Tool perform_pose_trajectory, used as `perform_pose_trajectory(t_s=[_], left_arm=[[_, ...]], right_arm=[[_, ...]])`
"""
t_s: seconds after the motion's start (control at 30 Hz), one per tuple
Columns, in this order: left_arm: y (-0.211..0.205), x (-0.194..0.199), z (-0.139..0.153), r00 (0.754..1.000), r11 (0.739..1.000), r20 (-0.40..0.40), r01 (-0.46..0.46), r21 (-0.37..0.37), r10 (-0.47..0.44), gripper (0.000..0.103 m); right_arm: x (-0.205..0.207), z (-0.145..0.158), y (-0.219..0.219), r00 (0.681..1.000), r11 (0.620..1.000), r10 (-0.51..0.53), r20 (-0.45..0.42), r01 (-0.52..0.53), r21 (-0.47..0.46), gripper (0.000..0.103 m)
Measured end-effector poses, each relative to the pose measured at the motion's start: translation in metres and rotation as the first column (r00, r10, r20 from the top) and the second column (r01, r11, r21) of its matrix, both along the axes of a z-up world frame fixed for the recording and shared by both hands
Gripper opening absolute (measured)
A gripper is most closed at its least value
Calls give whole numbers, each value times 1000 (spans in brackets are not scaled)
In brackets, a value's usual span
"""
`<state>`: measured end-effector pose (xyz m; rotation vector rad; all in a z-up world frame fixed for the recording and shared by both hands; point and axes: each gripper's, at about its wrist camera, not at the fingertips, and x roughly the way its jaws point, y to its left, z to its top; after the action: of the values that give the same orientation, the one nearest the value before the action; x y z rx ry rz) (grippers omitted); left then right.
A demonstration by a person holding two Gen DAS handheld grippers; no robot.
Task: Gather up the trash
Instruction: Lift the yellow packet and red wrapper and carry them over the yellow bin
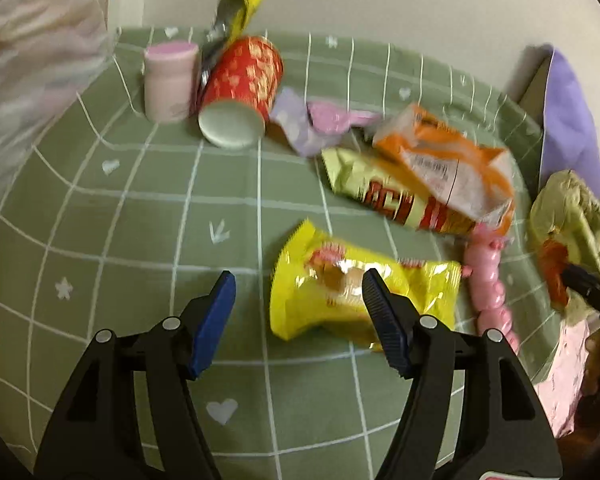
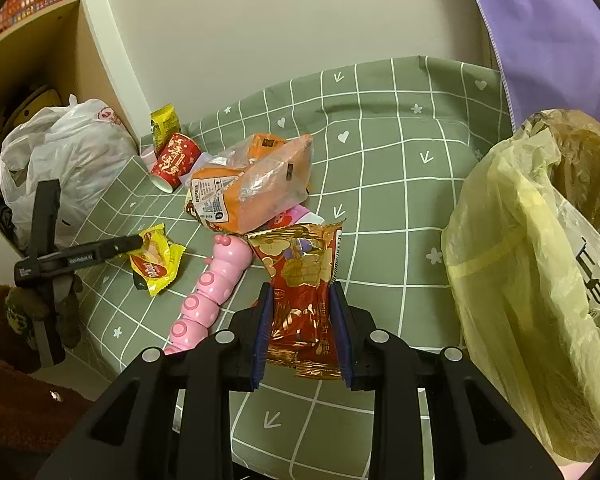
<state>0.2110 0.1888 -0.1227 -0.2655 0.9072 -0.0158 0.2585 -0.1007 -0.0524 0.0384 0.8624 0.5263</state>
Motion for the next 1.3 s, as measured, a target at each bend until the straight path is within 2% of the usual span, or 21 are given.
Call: perform_pose_trajectory(t_s=[0.1, 0.17, 0.2, 0.23, 0.27, 0.3, 0.33, 0.5, 0.7, 0.8, 0.9, 1.03, 1.2, 1.3], left_arm=[[-10, -3, -3, 999, 998, 3, 39, 47, -39, 61], [-11, -6, -4, 999, 997, 11, 45, 65, -46, 56], [-14, -8, -5, 999, 996, 14, 41, 77, -43, 48], [-14, -8, -5, 999, 996, 17, 46, 77, -47, 35], [-16, -8, -6, 999, 996, 21, 47, 72, -49, 32], [-15, -9, -5, 998, 997, 26, 48, 54, -50, 20], [-14, -10, -2, 998, 998, 30, 50, 31, -51, 16], [-16, -12, 22, 995, 999, 86, 52, 12, -52, 9], [-23, -13, 83, 972, 998, 226, 67, -2, -65, 6], [-33, -5, 127, 940, 995, 327, 99, 5, -95, 6], [-49, 12, 173, 891, 986, 428, 166, 2, -150, 6], [-76, 38, 215, 831, 964, 511, 266, -21, -218, 6], [-131, 68, 247, 758, 905, 560, 425, -35, -334, 6], [-178, 87, 254, 715, 843, 546, 537, -31, -436, 6]], right_arm=[[1, -2, 2, 1000, 1000, 13, -7, -13, -6, 28], [1, -4, 3, 1000, 1000, 19, -11, -19, -10, 28], [1, -5, 4, 1000, 1000, 20, -13, -20, -10, 28], [1, -6, 4, 1000, 1000, 20, -15, -20, -9, 28], [2, -6, 4, 1000, 1000, 20, -15, -20, -9, 28], [2, -6, 4, 1000, 1000, 20, -15, -20, -10, 28], [2, -6, 4, 1000, 1000, 22, -14, -22, -11, 28], [5, -2, 7, 1000, 999, 30, -4, -30, -14, 28], [7, 19, 5, 999, 1000, 26, 48, -26, 7, 28], [6, 41, -1, 995, 1000, 9, 103, -11, 19, 28], [5, 74, -14, 982, 1000, -22, 186, 20, 14, 28], [1, 114, -41, 954, 995, -97, 285, 101, 0, 28], [-10, 148, -84, 906, 974, -201, 372, 225, -22, 28], [-19, 161, -117, 869, 945, -288, 403, 326, -28, 28]])
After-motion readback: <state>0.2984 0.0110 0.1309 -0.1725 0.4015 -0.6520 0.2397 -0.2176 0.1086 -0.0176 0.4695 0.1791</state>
